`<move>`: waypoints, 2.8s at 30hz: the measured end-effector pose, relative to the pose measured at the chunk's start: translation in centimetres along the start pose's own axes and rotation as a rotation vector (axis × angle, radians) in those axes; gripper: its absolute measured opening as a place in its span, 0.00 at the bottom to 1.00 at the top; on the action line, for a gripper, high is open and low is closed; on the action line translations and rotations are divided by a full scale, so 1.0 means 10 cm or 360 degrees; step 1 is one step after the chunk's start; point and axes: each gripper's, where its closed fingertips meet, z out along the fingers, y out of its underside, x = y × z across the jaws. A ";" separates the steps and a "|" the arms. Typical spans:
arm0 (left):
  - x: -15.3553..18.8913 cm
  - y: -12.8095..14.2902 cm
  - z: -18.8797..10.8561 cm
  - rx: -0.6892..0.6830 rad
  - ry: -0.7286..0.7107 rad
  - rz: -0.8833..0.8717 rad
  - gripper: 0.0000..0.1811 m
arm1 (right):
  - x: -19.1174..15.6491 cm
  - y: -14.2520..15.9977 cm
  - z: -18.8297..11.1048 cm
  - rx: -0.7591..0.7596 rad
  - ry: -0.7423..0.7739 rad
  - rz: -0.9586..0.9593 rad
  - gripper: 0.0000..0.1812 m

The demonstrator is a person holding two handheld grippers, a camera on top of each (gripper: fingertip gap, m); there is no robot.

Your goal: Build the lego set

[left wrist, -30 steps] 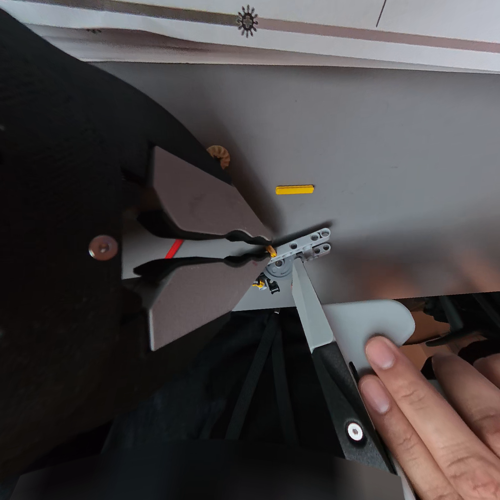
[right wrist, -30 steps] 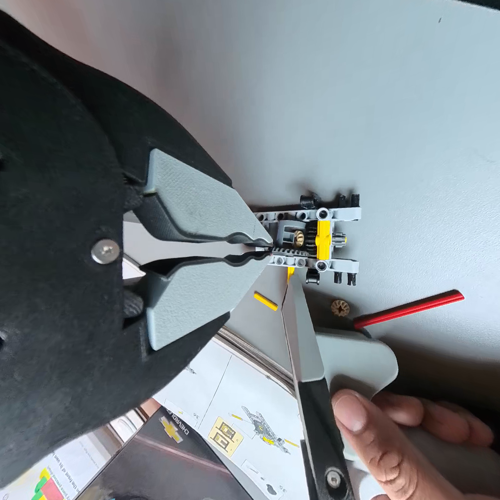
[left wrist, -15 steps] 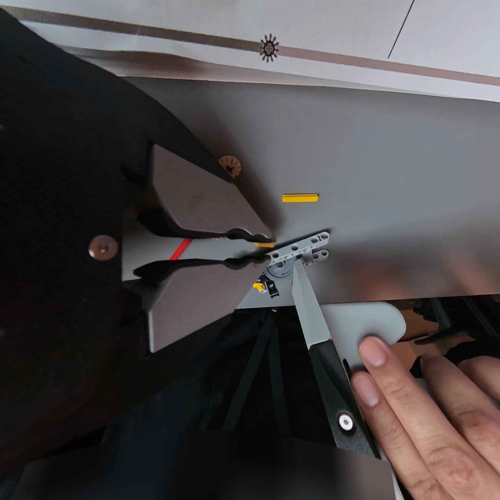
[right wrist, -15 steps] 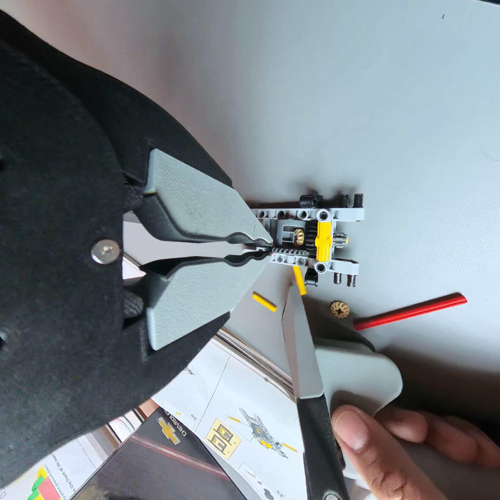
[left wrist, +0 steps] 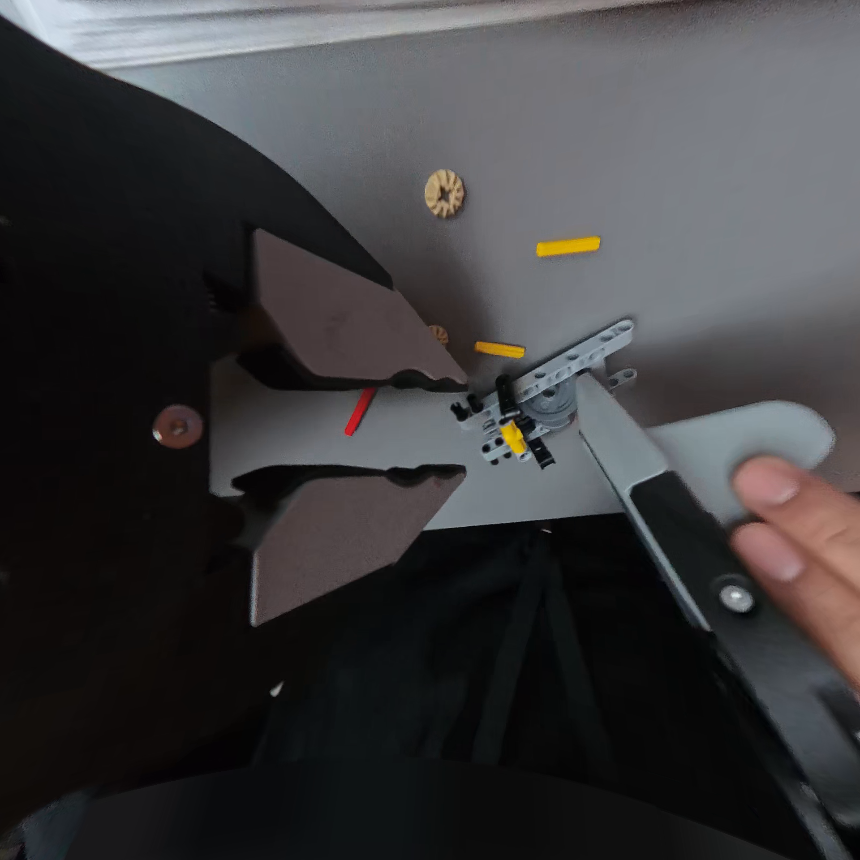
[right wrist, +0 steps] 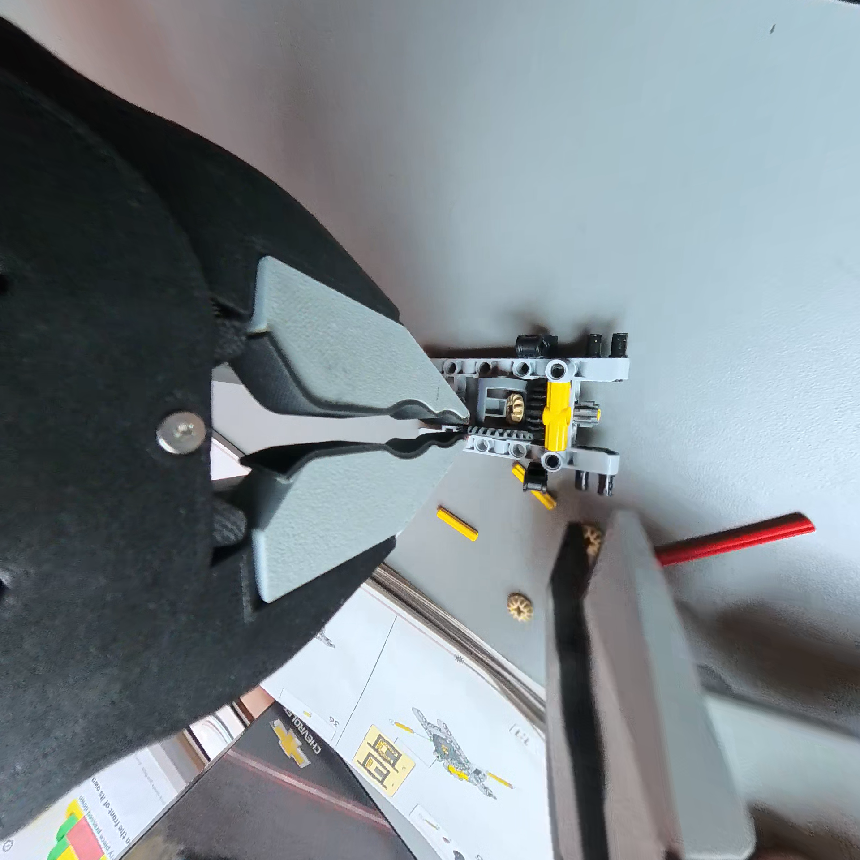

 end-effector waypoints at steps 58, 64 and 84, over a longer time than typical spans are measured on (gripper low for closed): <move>0.12 0.03 0.35 0.0110 -0.0630 0.0038 0.24 | -0.05 0.20 0.05 0.0849 -0.0187 0.0142 0.31; 0.00 0.03 0.41 0.0166 -0.0801 -0.0016 0.20 | -0.09 0.16 0.08 0.0923 -0.0230 0.0106 0.32; -0.09 -0.07 0.37 0.0228 -0.0907 0.0033 0.21 | -0.22 0.23 0.00 0.1133 -0.0215 0.0716 0.32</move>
